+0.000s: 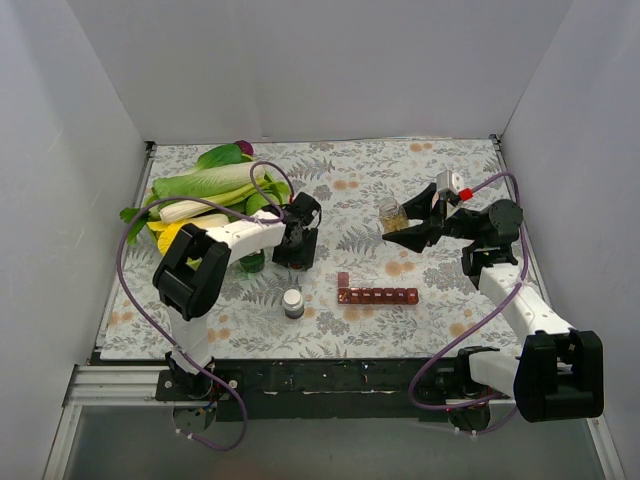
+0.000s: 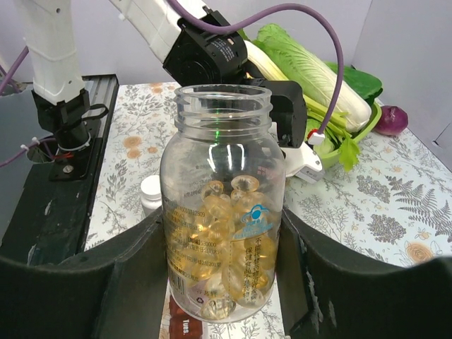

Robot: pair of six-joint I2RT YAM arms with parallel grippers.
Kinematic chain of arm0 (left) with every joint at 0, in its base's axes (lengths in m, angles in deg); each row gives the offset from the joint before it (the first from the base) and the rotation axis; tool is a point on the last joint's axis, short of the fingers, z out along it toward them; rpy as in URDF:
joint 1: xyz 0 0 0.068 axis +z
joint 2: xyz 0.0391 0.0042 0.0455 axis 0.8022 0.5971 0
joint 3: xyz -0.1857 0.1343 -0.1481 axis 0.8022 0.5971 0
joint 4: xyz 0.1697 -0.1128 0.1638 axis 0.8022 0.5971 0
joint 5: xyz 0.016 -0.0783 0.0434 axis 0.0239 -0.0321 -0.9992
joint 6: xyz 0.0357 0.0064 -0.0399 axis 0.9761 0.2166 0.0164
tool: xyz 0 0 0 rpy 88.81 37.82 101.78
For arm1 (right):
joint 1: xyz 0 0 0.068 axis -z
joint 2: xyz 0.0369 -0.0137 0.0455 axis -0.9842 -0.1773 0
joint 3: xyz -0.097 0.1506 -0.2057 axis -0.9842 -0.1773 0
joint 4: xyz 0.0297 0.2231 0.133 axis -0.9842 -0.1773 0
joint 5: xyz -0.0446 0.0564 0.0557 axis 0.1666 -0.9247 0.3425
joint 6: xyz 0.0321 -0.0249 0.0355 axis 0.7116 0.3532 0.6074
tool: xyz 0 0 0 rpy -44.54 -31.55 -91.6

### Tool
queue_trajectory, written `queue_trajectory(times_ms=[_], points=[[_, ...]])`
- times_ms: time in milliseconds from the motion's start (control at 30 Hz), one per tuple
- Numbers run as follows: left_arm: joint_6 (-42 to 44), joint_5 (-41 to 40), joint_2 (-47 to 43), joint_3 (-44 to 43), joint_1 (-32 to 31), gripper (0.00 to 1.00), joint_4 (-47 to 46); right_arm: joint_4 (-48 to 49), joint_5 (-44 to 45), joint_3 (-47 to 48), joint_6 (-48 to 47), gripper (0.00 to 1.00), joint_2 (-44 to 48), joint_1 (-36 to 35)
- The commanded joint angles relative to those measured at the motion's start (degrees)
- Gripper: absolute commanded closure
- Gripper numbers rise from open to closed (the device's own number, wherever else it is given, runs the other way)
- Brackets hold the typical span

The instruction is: Sort the pills into containers

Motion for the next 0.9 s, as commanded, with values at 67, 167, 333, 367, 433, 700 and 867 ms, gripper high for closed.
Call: queue_trajectory(times_ms=[67,167,333,367,433,700,867], points=[[-0.03,-2.62,-0.01,-2.83,-0.58,0.6,0.48,0.16,-0.22,-0.45,-1.53,0.99,1.05,-0.11],[0.23,-2.36,-0.53,-3.89,-0.49,0.7,0.48,-0.62,-0.57,-0.45,-2.23,0.99,1.05,-0.11],[1.28,6.65,-5.8,-6.78,-0.58,0.73,-0.75,-12.99,-3.2,1.57,-12.49,0.99,1.13,-0.03],[1.11,10.09,-7.2,-7.49,-0.58,0.73,-1.36,-15.8,-3.81,2.27,-17.3,0.99,1.14,-0.37],[0.5,19.29,-11.51,-8.45,-0.4,0.73,-3.91,-21.79,-3.82,2.54,-21.55,0.99,1.14,-0.72],[-16.43,46.14,-18.46,-7.77,3.81,0.73,-14.88,-47.98,6.01,7.1,-50.19,0.99,0.78,-5.73],[-22.88,53.01,-19.43,-7.14,4.61,0.74,-19.82,-51.86,12.33,7.28,-54.0,0.99,1.22,-8.19]])
